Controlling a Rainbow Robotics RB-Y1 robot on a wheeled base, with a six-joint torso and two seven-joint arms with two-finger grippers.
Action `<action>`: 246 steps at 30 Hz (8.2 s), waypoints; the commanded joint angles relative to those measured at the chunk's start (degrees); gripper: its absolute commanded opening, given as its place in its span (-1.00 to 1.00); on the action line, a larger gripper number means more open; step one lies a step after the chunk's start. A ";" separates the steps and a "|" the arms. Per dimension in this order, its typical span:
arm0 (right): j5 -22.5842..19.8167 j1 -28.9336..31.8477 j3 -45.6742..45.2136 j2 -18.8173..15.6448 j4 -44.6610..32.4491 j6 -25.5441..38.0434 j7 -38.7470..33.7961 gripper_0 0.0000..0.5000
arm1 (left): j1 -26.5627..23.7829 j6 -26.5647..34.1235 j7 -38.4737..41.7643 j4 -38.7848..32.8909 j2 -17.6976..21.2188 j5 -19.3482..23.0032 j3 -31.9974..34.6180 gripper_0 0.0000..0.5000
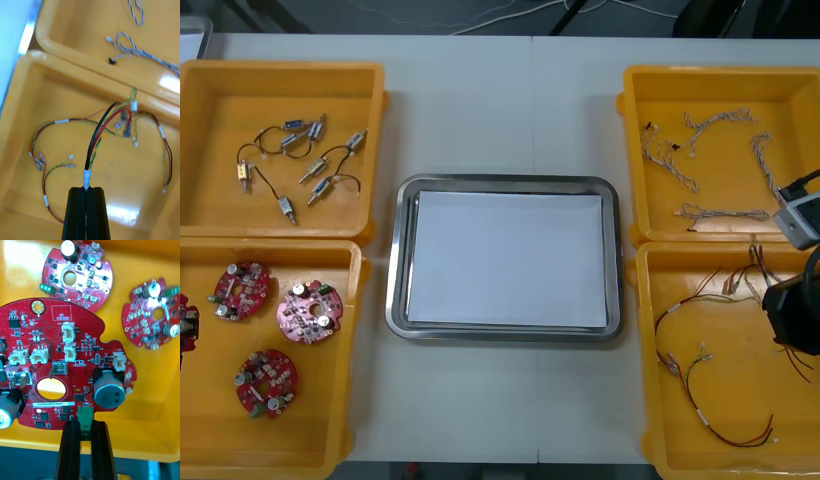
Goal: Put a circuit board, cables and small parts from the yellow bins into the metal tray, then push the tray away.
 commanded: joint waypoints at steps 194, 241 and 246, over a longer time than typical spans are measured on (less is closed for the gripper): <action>-7.35 -19.22 21.76 -8.30 2.62 0.20 13.65 -1.00 | -49.38 2.20 19.39 17.07 7.44 -2.79 -35.19 1.00; 4.25 -46.12 65.88 2.77 33.82 -9.78 22.53 -1.00 | -46.48 0.66 7.52 34.56 11.31 -8.24 -23.50 1.00; 4.95 -46.03 66.67 4.00 37.51 -12.15 22.97 -1.00 | -46.48 -1.45 7.17 36.23 11.05 -8.77 -23.50 1.00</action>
